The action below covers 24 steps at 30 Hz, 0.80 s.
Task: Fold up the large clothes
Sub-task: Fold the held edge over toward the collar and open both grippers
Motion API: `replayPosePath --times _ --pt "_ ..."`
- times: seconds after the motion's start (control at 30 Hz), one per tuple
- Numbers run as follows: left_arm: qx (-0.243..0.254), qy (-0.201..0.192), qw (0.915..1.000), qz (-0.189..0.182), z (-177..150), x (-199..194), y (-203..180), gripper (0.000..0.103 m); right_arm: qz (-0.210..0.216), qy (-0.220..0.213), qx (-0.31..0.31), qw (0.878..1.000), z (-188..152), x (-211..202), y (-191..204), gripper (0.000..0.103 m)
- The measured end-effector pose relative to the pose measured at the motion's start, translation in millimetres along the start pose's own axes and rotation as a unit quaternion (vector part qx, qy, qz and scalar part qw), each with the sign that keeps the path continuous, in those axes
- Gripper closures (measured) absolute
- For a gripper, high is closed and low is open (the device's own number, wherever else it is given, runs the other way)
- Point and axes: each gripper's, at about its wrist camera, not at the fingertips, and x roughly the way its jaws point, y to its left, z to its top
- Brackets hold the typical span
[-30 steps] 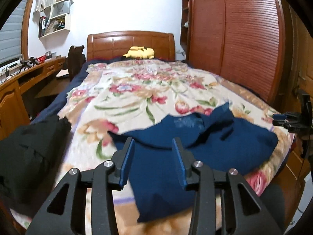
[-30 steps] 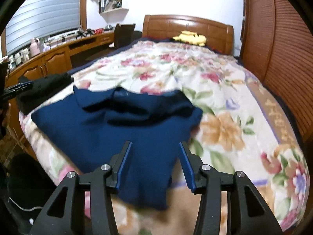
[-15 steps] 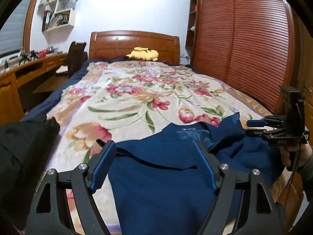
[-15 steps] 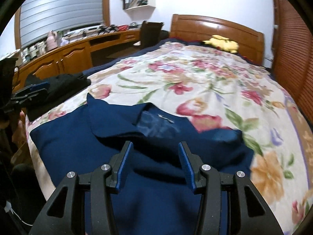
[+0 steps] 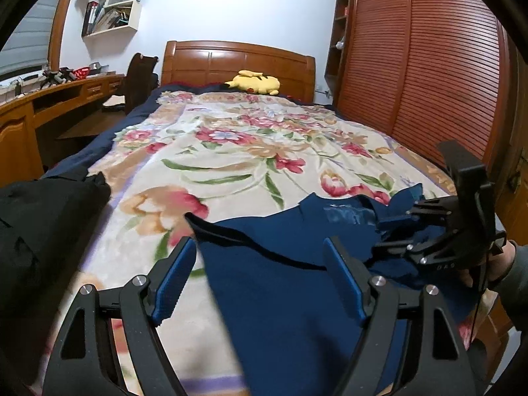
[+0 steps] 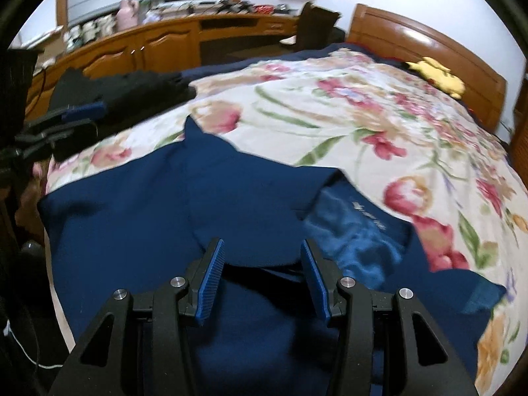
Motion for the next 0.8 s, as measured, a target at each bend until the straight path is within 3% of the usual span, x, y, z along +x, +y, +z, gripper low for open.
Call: replayPosePath --times 0.27,0.63,0.8 --pt "0.002 0.005 1.0 0.006 -5 0 9 0.023 0.019 0.043 -0.044 0.998 9 38 10 0.053" --pt "0.011 0.01 0.9999 0.001 -8 6 3 0.023 0.044 0.086 -0.069 0.993 13 60 15 0.053" --pt "0.014 0.009 0.9999 0.004 -8 4 1 0.023 0.012 0.095 -0.088 0.991 16 77 20 0.053"
